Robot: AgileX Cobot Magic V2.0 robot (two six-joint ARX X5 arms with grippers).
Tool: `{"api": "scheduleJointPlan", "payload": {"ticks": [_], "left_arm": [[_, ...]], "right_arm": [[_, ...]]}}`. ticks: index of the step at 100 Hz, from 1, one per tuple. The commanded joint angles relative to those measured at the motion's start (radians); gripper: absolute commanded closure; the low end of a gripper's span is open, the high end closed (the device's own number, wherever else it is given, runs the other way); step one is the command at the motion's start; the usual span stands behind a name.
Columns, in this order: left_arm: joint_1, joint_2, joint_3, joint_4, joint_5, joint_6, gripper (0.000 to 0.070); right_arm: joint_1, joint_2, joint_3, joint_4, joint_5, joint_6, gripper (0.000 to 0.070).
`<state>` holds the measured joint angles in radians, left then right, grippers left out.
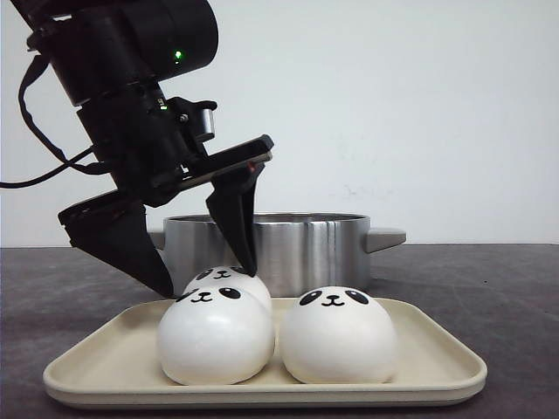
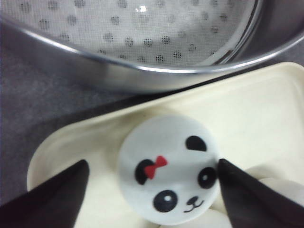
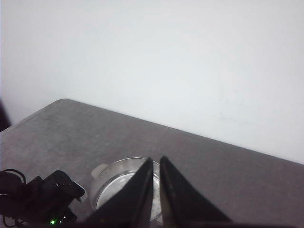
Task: Steam buns
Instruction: 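Lower the left gripper onto the other farther panda bun and grasp it, then carry the bun with the left gripper into the pot and release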
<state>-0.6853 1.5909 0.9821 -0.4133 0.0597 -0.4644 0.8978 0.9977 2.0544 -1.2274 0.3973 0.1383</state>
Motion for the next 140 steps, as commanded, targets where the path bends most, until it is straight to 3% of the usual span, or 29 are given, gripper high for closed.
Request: {"api": "scheduleJointPlan", "payload": {"ticks": [1,50,57,66,103,129,140], "left_arm": [[-0.011,0.025,0.022,0.009,-0.002,-0.011,0.0238],[-0.023,0.078,0.022,-0.062,-0.002,-0.02,0.0249],[-0.023,0.078,0.022,-0.057,-0.002,-0.02,0.0378],[-0.023,0.078,0.022,-0.06,-0.005,-0.018,0.07],[-0.03,0.029,0.023,-0.057,-0.042,0.004,0.069],[-0.055,-0.178,0.023,-0.055,-0.044,0.006,0.069],[-0.069,-0.283,0.023,-0.031,-0.088,0.003,0.069]], "right_arm": [[0.011,0.018,0.02,-0.006,0.005,0.011,0.0685],[0.011,0.02,0.02,-0.023,0.005,0.011,0.0685],[0.011,0.02,0.02,-0.024,0.005,0.011,0.0685],[0.011,0.02,0.02,-0.027,0.005,0.012,0.0685],[0.011,0.02,0.02,-0.046,0.005,0.019,0.0685],[0.011,0.02,0.02,-0.046,0.004,0.019,0.0685],[0.011,0.02,0.02,-0.046,0.004,0.019,0.0685]]}}
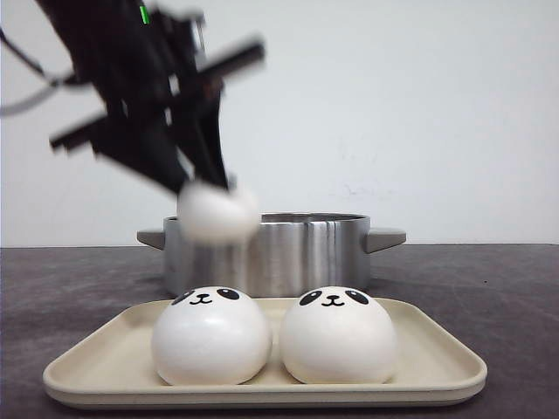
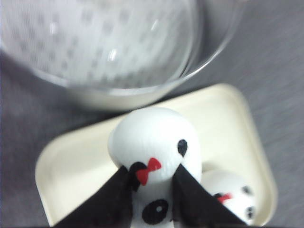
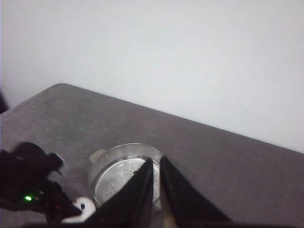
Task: Steam buns
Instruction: 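Carry the bun with the left gripper into the pot and release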
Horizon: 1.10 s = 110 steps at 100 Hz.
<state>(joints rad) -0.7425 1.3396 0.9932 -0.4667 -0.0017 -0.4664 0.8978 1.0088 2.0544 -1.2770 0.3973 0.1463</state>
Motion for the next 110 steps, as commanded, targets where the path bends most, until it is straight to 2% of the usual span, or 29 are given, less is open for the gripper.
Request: {"api": "scheduleJointPlan", "payload": {"ticks": [1,17,24,58,77,102,110], "left_arm": [[-0.013,-0.041,0.012,0.027,-0.03,0.005,0.069],[0.004,-0.109,0.033,0.116,-0.085,0.006,0.0689],[0.037,-0.096,0.074,0.119,-0.085,0.023,0.0689],[0.158,0.235,0.422,0.072,-0.078,0.198,0.069],[0.193,0.431,0.572,0.031,-0.081,0.201,0.0689],[0.222,0.576,0.583,0.007,-0.122,0.201,0.0688],[0.224,0.607,0.583,0.002,-0.133,0.201,0.0658]], "right_arm": [[0.011,0.009,0.02,0.004,0.004,0.011,0.0685],[0.011,0.009,0.02,0.004,0.004,0.011,0.0685],[0.011,0.009,0.02,0.004,0.004,0.011,0.0685],[0.011,0.009,0.02,0.003,0.004,0.003,0.0685],[0.011,0.009,0.02,-0.018,0.005,0.004,0.0685],[0.011,0.009,0.02,-0.026,0.005,0.004,0.0685],[0.011,0.009,0.02,-0.034,0.025,0.007,0.0685]]}}
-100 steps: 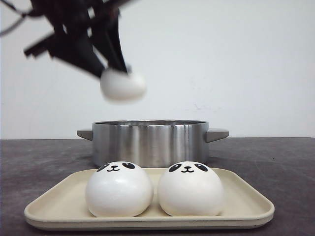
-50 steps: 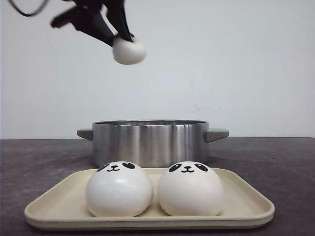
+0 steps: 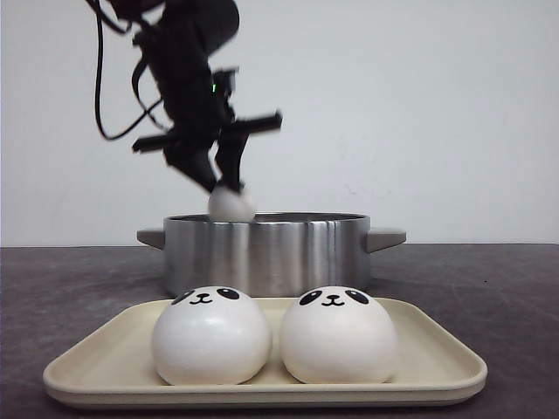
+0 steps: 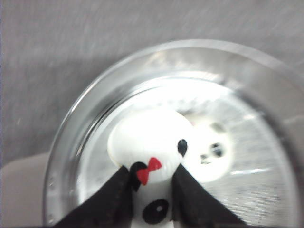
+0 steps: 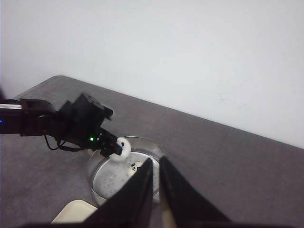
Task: Steam buns
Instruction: 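Carry the bun with the left gripper into the pot and release, then lower the right gripper onto the nearer panda bun and grasp it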
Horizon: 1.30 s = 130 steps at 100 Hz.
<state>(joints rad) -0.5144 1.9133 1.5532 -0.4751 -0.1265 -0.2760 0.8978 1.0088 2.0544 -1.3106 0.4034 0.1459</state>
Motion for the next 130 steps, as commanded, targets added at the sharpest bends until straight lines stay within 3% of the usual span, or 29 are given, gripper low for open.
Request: {"api": "scheduleJointPlan", "payload": {"ticks": [1,9,22,30,61,79,100,130], "left_arm": [[-0.003,0.036,0.023,0.011,-0.008,0.01,0.0655],[0.0,0.053,0.023,0.01,-0.008,0.01,0.0547],[0.0,0.066,0.023,-0.009,-0.008,0.01,0.0248],[0.0,0.066,0.023,-0.024,-0.008,0.011,0.017],[0.0,0.043,0.086,-0.193,-0.005,0.0,0.0173],[-0.021,-0.088,0.09,-0.198,-0.005,-0.047,0.0179],[-0.08,-0.323,0.09,-0.219,-0.006,-0.029,0.0179],[-0.206,-0.653,0.09,-0.296,-0.013,-0.031,0.0185]], "right_arm": [[0.011,0.009,0.02,-0.002,0.021,0.008,0.0685],[0.011,0.009,0.02,-0.014,0.04,0.014,0.0685],[0.011,0.009,0.02,-0.038,0.046,0.038,0.0685],[0.011,0.009,0.02,-0.046,0.046,0.04,0.0685],[0.011,0.013,0.018,-0.06,0.043,0.065,0.0685],[0.011,0.03,-0.074,-0.054,0.039,0.113,0.0685],[0.011,0.031,-0.352,0.037,-0.025,0.171,0.0685],[-0.008,0.056,-0.86,0.356,-0.224,0.255,0.0685]]}}
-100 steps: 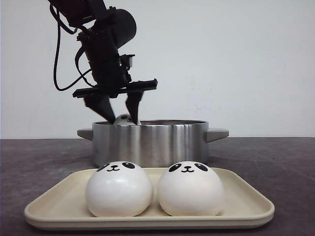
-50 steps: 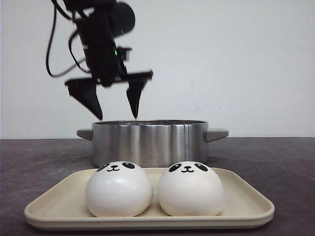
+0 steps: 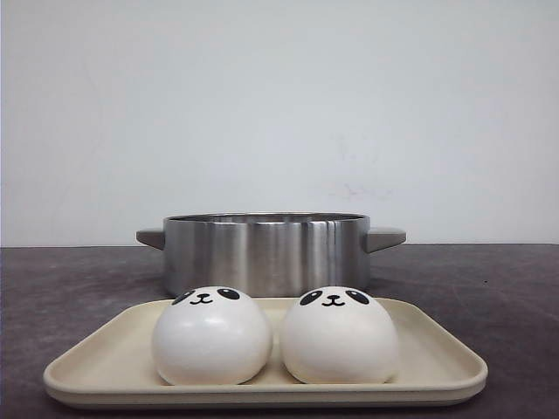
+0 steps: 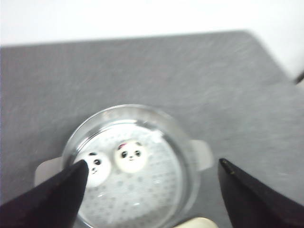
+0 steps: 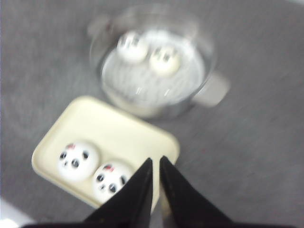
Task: Steam buns
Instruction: 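Lower the right gripper onto the nearer panda bun and grasp it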
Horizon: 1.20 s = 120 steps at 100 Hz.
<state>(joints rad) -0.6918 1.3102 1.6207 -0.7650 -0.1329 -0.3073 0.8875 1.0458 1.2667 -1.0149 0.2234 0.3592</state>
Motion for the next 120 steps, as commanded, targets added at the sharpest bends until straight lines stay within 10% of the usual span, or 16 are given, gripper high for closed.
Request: {"api": "scheduleJointPlan", "payload": {"ticks": [1,19,33,38,82,92,102,120], "left_arm": [[-0.033,-0.059,0.023,-0.008,-0.006,0.0,0.0185],[-0.101,-0.198,0.023,-0.084,-0.044,-0.01,0.0185],[-0.119,-0.267,0.022,-0.17,-0.098,-0.019,0.0185],[-0.119,-0.286,0.022,-0.196,-0.119,-0.019,0.0184],[-0.119,-0.351,0.022,-0.257,-0.163,-0.01,0.0184],[-0.119,-0.351,0.022,-0.277,-0.163,-0.01,0.0184],[-0.119,-0.351,0.022,-0.292,-0.163,-0.01,0.0184],[-0.119,-0.351,0.022,-0.293,-0.163,-0.009,0.0184]], "right_arm": [[0.002,0.023,-0.087,0.069,-0.051,0.045,0.0685],[-0.011,0.107,-0.3,0.249,-0.121,0.124,0.0649],[-0.013,0.211,-0.359,0.347,-0.227,0.154,0.0144],[-0.013,0.251,-0.359,0.359,-0.255,0.158,0.0064],[-0.013,0.501,-0.359,0.444,-0.328,0.191,0.0098],[-0.013,0.51,-0.359,0.465,-0.325,0.203,0.0303],[-0.013,0.51,-0.359,0.482,-0.328,0.2,0.07],[-0.013,0.501,-0.353,0.513,-0.325,0.181,0.0687]]}}
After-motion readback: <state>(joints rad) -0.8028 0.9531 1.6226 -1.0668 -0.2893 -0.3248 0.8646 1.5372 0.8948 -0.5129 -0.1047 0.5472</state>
